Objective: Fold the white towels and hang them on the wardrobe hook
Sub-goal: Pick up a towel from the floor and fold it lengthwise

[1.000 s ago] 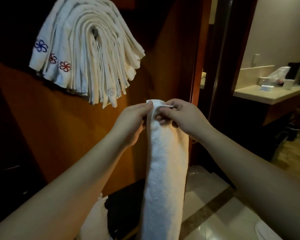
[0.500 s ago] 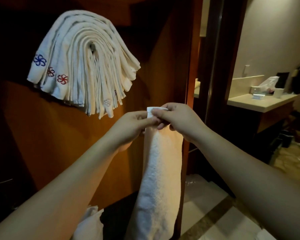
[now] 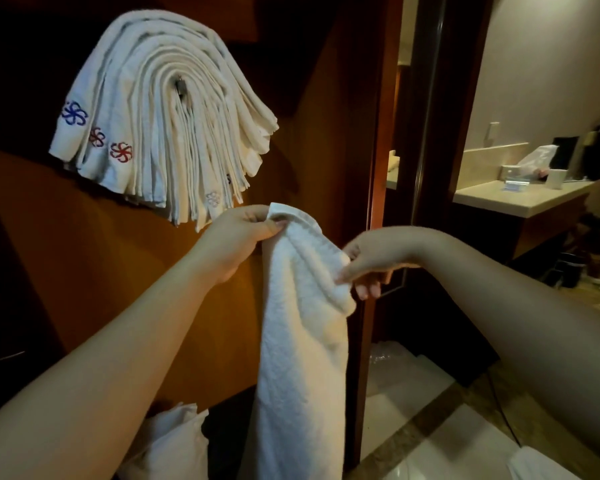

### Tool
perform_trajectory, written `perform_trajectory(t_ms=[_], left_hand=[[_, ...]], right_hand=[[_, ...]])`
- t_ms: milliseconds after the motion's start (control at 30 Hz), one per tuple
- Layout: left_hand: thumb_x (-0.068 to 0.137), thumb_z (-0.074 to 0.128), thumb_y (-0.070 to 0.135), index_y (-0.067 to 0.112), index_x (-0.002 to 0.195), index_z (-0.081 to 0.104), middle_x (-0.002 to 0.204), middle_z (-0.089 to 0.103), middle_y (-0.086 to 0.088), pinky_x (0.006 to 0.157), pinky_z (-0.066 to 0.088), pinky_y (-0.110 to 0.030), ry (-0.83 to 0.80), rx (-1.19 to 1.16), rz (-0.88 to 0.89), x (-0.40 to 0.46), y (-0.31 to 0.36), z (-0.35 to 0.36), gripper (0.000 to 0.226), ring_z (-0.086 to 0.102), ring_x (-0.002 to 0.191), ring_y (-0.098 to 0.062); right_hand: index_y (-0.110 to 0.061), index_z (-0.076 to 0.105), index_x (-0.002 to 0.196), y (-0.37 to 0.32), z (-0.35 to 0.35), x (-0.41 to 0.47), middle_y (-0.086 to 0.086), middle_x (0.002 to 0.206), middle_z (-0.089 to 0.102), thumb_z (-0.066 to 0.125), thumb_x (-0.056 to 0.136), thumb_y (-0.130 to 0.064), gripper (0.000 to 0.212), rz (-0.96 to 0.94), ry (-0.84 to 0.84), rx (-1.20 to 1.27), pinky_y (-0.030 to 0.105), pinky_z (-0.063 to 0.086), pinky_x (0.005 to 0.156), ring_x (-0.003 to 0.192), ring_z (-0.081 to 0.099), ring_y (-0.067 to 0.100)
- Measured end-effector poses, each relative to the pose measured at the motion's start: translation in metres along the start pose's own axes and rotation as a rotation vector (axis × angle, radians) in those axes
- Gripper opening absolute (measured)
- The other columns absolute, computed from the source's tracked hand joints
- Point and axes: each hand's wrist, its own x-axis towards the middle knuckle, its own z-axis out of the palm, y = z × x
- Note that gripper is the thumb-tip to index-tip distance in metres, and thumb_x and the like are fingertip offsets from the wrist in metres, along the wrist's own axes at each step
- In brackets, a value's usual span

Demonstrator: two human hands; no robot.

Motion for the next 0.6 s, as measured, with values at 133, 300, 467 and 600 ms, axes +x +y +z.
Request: perform_trajectory(t_ms=[133, 300, 467, 600], left_hand=[[0.099, 0.056, 0.016, 0.013, 0.109, 0.071, 0.096, 0.075, -0.001, 0.08, 0.054, -0.032, -0.03, 0.046, -0.015, -0.001, -0.009, -0.019, 0.019, 0.071, 0.093, -0.018], [0.1, 0.056, 0.018, 0.018, 0.1, 0.073, 0.092, 0.076, 0.0, 0.091, 0.055, -0.043, 0.053, 0.091, -0.052, -0.004, -0.03, -0.029, 0.017, 0.072, 0.092, -0.017], [0.1, 0.056, 0.021, 0.024, 0.101, 0.074, 0.096, 0.076, 0.003, 0.092, 0.055, -0.043, 0.17, -0.016, -0.024, -0.007, -0.04, -0.035, 0.018, 0.072, 0.094, -0.016], [0.1, 0.057, 0.021, 0.026, 0.1, 0.074, 0.096, 0.076, 0.004, 0.095, 0.054, -0.045, 0.199, -0.085, 0.031, -0.01, -0.04, -0.029, 0.018, 0.071, 0.096, -0.017]], right_hand=[[-0.031, 0.066, 0.102, 0.028, 0.017, 0.014, -0.006, 0.09, 0.071, 0.062, 0.096, -0.043, 0.015, 0.07, -0.03, -0.197, 0.021, 0.048, 0.068, 0.078, 0.066, 0.007], [-0.024, 0.062, 0.121, 0.032, 0.011, 0.01, -0.013, 0.107, 0.056, 0.059, 0.095, -0.051, 0.037, -0.001, 0.471, -0.443, 0.022, 0.043, 0.073, 0.094, 0.054, 0.007], [-0.023, 0.064, 0.095, 0.027, 0.022, 0.005, -0.003, 0.088, 0.062, 0.065, 0.092, -0.047, 0.024, -0.15, 0.71, -0.033, 0.029, 0.045, 0.067, 0.082, 0.06, 0.014], [-0.025, 0.053, 0.115, 0.025, 0.034, 0.007, -0.01, 0.1, 0.063, 0.067, 0.095, -0.029, 0.025, -0.208, 0.825, 0.38, 0.027, 0.053, 0.078, 0.088, 0.064, 0.006]])
